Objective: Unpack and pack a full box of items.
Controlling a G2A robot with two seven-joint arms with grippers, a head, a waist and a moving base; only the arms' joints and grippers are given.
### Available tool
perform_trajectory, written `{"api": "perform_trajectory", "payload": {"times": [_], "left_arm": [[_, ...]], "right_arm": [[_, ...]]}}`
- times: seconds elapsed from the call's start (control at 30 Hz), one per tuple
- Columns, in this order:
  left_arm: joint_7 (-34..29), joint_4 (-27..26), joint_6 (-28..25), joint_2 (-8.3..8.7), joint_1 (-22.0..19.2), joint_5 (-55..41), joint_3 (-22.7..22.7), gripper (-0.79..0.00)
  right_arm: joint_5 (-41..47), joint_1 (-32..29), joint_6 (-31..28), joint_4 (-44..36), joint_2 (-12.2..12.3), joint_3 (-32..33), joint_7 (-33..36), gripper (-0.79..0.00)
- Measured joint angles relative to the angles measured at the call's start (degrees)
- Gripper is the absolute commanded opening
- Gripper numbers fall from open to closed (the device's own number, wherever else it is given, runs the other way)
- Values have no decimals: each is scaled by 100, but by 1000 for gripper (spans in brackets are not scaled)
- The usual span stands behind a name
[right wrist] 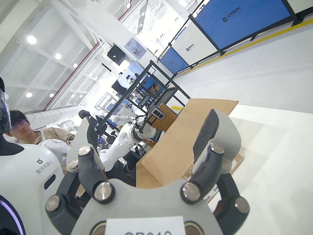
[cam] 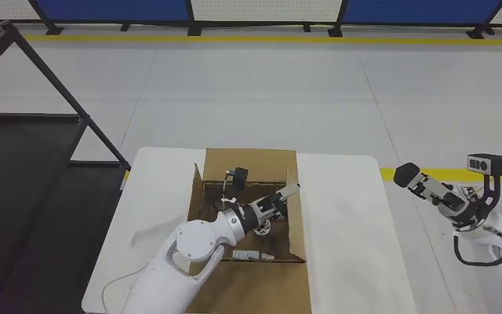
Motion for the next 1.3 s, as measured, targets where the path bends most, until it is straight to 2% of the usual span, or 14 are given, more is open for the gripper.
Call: {"api": "perform_trajectory", "payload": {"times": [0.27,0.6,0.83,0.93,1.1,1.3], "left_arm": [[143,390,-73,-200,-366,-28,422,0],[186,421,-11,-242,-267,58,336,0],[469,516,-194,-354,-183,24,510,0],[644,681,-310,-428,-204,-52,604,0],[746,964,-426,-530,-266,-103,717,0],[704,996,-440,-531,-252,-97,665,0]], "right_arm": [[12,-88,84,3,66,68,84,0],[171,135,368,-170,116,-342,370,0],[584,-80,901,-669,265,-335,904,0],[387,-230,1157,-912,363,-292,1161,0],[-59,-453,1081,-1140,476,-384,1084,0],[-54,-450,1079,-1132,476,-383,1082,0]]}}
